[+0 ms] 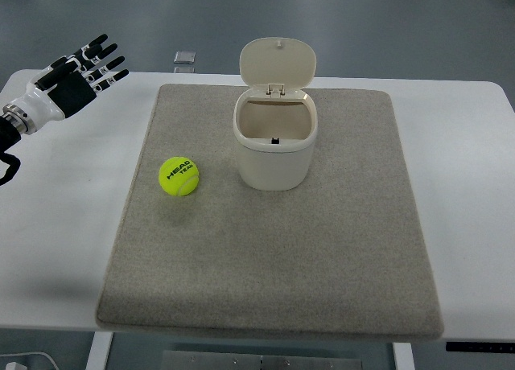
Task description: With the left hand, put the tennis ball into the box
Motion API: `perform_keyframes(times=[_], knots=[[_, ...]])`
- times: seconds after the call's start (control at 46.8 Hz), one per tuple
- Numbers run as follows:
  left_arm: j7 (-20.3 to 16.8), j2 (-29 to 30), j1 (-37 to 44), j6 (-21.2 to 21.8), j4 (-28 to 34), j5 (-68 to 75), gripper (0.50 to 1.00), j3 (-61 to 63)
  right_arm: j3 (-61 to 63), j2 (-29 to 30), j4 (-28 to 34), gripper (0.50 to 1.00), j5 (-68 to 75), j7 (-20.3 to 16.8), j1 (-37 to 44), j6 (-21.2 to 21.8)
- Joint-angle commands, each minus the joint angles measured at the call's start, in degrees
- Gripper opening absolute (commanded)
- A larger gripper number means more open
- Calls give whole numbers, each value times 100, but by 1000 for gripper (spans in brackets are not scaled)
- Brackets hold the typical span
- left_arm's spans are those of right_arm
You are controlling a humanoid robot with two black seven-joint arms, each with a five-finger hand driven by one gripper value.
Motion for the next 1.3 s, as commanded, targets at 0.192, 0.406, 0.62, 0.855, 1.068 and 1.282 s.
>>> perform_keyframes(times=[0.192, 0.406, 0.62, 0.855, 1.068, 1.282], knots=[[-47, 0, -19, 0, -53, 1, 994, -27, 0, 0, 0, 938, -1, 0, 0, 0], [-38, 26, -107, 0, -62, 1, 994, -1, 0, 0, 0, 940, -1, 0, 0, 0], [-47, 79, -169, 0, -185, 9, 994, 25, 0, 0, 0, 938, -1, 0, 0, -8], [-109, 114, -256, 0, -150, 1413, 992, 34, 0, 0, 0, 938, -1, 0, 0, 0], [-978, 685, -239, 0, -984, 3163, 990, 34, 0, 0, 0, 938, -1, 0, 0, 0], [-1242, 1300, -212, 0, -2039, 4921, 984, 52, 0, 0, 0, 938, -1, 0, 0, 0]])
